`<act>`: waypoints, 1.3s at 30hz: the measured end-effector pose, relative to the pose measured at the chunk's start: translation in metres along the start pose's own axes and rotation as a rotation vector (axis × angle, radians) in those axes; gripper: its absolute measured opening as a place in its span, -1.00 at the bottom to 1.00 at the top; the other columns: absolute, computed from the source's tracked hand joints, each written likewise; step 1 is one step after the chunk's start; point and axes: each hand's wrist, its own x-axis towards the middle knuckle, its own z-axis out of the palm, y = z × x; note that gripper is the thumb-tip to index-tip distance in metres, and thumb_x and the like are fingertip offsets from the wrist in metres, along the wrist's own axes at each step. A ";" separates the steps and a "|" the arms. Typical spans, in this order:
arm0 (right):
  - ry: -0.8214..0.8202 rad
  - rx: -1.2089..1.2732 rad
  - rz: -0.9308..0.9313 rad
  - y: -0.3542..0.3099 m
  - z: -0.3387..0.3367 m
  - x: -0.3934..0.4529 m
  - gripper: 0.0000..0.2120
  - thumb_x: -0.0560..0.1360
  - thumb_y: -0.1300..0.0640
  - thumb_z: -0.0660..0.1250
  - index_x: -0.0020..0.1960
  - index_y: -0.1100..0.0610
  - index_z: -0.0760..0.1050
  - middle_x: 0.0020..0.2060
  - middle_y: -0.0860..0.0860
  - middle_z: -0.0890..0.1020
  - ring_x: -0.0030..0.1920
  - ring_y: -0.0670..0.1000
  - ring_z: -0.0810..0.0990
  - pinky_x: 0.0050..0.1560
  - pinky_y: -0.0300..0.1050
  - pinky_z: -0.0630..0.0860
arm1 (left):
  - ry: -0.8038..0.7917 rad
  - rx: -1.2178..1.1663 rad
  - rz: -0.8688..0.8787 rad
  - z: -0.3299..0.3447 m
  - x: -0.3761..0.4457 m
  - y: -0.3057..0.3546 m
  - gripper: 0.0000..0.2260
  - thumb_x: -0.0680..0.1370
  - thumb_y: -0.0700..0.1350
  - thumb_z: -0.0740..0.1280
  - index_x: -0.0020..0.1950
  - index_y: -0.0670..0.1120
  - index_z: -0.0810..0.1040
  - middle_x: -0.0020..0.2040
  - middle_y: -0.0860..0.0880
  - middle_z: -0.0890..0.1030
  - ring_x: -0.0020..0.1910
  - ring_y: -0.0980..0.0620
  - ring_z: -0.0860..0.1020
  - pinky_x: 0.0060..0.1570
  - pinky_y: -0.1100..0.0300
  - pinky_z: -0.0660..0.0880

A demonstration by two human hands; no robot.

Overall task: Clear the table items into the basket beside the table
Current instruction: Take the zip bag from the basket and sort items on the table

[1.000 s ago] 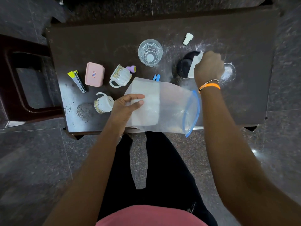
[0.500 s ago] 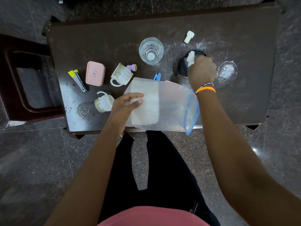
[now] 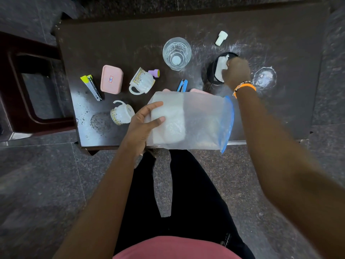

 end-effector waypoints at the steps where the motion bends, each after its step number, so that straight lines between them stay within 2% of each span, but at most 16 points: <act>1: 0.019 -0.055 -0.008 -0.001 -0.001 0.001 -0.84 0.50 0.35 0.21 0.06 0.38 0.46 0.13 0.36 0.54 0.20 0.32 0.50 0.16 0.12 0.48 | -0.010 0.000 0.004 -0.001 0.000 -0.001 -0.65 0.44 -0.30 0.40 0.07 0.12 0.59 0.17 0.15 0.56 0.13 0.11 0.54 0.06 0.19 0.58; 3: 0.089 -0.168 -0.008 -0.003 -0.003 0.000 -0.73 0.51 0.38 0.19 0.19 0.38 0.42 0.17 0.35 0.51 0.20 0.37 0.50 0.15 0.17 0.50 | -0.007 0.005 0.006 -0.004 0.000 -0.004 -0.60 0.44 -0.31 0.40 0.13 0.14 0.56 0.24 0.09 0.52 0.18 0.09 0.52 0.12 0.14 0.55; 5: 0.152 -0.225 -0.016 -0.007 0.000 -0.003 -0.75 0.53 0.36 0.18 0.19 0.36 0.44 0.15 0.33 0.53 0.18 0.37 0.52 0.12 0.18 0.51 | 0.020 0.006 0.006 -0.007 0.001 -0.005 -0.57 0.43 -0.31 0.41 0.15 0.15 0.55 0.29 0.06 0.49 0.23 0.05 0.50 0.16 0.08 0.53; 9: 0.145 -0.174 -0.051 -0.012 0.011 -0.013 -0.79 0.55 0.34 0.17 0.13 0.34 0.49 0.10 0.33 0.57 0.13 0.36 0.55 0.06 0.15 0.53 | 0.032 0.007 0.008 -0.010 0.000 -0.008 -0.54 0.43 -0.33 0.40 0.17 0.15 0.54 0.27 0.09 0.49 0.24 0.04 0.49 0.16 0.08 0.52; 13: 0.109 -0.078 -0.020 -0.012 0.016 -0.007 -0.72 0.61 0.22 0.09 0.16 0.36 0.47 0.13 0.35 0.54 0.16 0.34 0.54 0.09 0.11 0.51 | 0.050 0.022 0.032 -0.015 0.002 -0.012 -0.40 0.43 -0.47 0.28 0.32 0.08 0.42 0.21 0.11 0.49 0.18 0.08 0.49 0.19 0.11 0.49; 15: 0.051 -0.081 -0.012 -0.008 0.016 -0.001 -0.72 0.57 0.28 0.11 0.21 0.39 0.43 0.18 0.36 0.51 0.21 0.32 0.50 0.16 0.12 0.48 | 0.077 0.018 0.034 -0.020 0.003 -0.013 -0.32 0.40 -0.55 0.18 0.38 0.03 0.33 0.22 0.07 0.48 0.17 0.07 0.48 0.21 0.09 0.47; 17: 0.011 -0.075 -0.009 -0.004 0.013 0.003 -0.70 0.53 0.36 0.13 0.22 0.41 0.43 0.20 0.36 0.50 0.23 0.32 0.48 0.20 0.12 0.47 | 0.112 0.001 0.051 -0.028 0.005 -0.013 -0.28 0.36 -0.59 0.10 0.40 -0.01 0.29 0.22 0.04 0.48 0.16 0.05 0.48 0.14 0.14 0.51; 19: 0.006 -0.069 -0.016 -0.001 0.013 0.005 -0.70 0.50 0.40 0.13 0.20 0.43 0.44 0.17 0.38 0.52 0.21 0.35 0.50 0.20 0.13 0.47 | 0.134 -0.020 0.082 -0.039 0.007 -0.012 -0.28 0.35 -0.60 0.07 0.39 -0.02 0.28 0.23 0.02 0.48 0.16 0.05 0.49 0.09 0.18 0.54; 21: 0.006 -0.084 -0.028 0.000 0.014 0.004 -0.70 0.48 0.42 0.13 0.18 0.45 0.43 0.16 0.39 0.52 0.18 0.36 0.51 0.19 0.14 0.48 | 0.181 -0.013 0.085 -0.051 0.010 -0.011 -0.28 0.37 -0.60 0.07 0.40 -0.02 0.28 0.30 -0.03 0.43 0.21 0.02 0.47 0.16 0.11 0.51; 24: 0.010 -0.101 -0.023 -0.001 0.016 0.001 -0.70 0.49 0.42 0.12 0.18 0.43 0.42 0.18 0.39 0.50 0.18 0.37 0.51 0.18 0.15 0.49 | 0.333 0.227 0.049 -0.066 0.018 -0.009 -0.32 0.41 -0.51 0.17 0.42 0.04 0.30 0.33 -0.01 0.40 0.22 0.03 0.44 0.19 0.12 0.48; 27: 0.006 -0.109 -0.027 -0.003 0.017 0.000 -0.70 0.48 0.40 0.12 0.19 0.44 0.42 0.17 0.39 0.51 0.18 0.36 0.52 0.17 0.15 0.50 | 0.446 0.363 0.054 -0.072 0.025 -0.008 -0.38 0.42 -0.45 0.21 0.42 -0.01 0.33 0.34 -0.04 0.42 0.17 0.03 0.44 0.14 0.18 0.47; 31: 0.016 -0.064 -0.006 -0.005 0.016 -0.003 -0.72 0.49 0.35 0.16 0.17 0.42 0.44 0.17 0.36 0.52 0.17 0.34 0.53 0.15 0.13 0.50 | 0.657 0.736 0.131 -0.068 0.028 -0.010 -0.49 0.44 -0.36 0.26 0.34 0.00 0.44 0.32 -0.12 0.39 0.31 -0.09 0.40 0.34 -0.01 0.37; 33: 0.050 -0.041 0.001 -0.007 0.016 -0.006 -0.73 0.51 0.29 0.17 0.16 0.40 0.44 0.17 0.37 0.51 0.16 0.36 0.52 0.13 0.14 0.50 | 0.626 0.847 0.227 -0.059 0.026 -0.012 -0.55 0.45 -0.34 0.25 0.29 -0.01 0.49 0.30 -0.13 0.42 0.30 -0.13 0.40 0.35 0.06 0.32; 35: 0.098 -0.030 0.022 -0.008 0.017 -0.008 -0.75 0.50 0.31 0.17 0.15 0.36 0.44 0.15 0.37 0.51 0.15 0.37 0.52 0.11 0.15 0.50 | 0.502 0.955 0.306 -0.047 0.027 -0.015 -0.59 0.47 -0.33 0.24 0.27 -0.01 0.51 0.27 -0.11 0.46 0.27 -0.12 0.40 0.26 0.19 0.27; 39: 0.082 -0.079 0.057 -0.008 0.022 -0.004 -0.73 0.52 0.34 0.18 0.20 0.34 0.45 0.19 0.34 0.50 0.19 0.34 0.52 0.16 0.12 0.50 | 0.202 1.165 0.348 -0.027 0.035 -0.024 -0.62 0.50 -0.29 0.25 0.29 -0.03 0.50 0.28 -0.09 0.48 0.27 -0.14 0.38 0.27 0.07 0.31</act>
